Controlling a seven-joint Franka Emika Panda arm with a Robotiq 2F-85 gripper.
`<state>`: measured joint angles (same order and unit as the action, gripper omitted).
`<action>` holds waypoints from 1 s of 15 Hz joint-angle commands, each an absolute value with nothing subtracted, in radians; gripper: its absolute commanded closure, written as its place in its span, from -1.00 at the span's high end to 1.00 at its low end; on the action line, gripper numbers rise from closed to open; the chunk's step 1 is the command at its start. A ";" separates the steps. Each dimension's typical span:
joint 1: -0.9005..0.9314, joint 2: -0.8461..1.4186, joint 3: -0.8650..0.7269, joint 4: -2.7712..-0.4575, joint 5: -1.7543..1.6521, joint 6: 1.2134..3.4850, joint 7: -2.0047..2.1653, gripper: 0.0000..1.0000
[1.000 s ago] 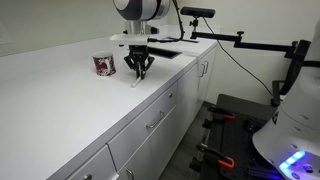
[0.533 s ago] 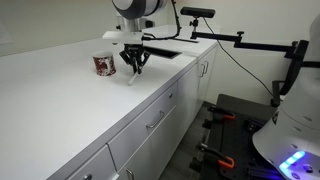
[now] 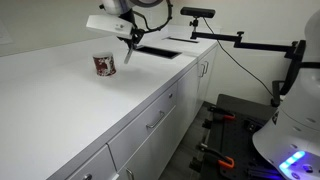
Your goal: Put the marker inside the red mug
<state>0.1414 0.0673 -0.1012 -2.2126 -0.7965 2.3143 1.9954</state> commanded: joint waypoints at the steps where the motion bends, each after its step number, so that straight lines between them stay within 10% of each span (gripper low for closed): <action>1: 0.145 0.065 -0.024 -2.169 -0.993 2.145 2.176 -0.91; 15: 0.195 0.401 0.103 -1.815 -1.488 1.652 2.207 -0.91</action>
<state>0.1928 0.3183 0.0973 -1.9086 -1.4466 1.6970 2.2416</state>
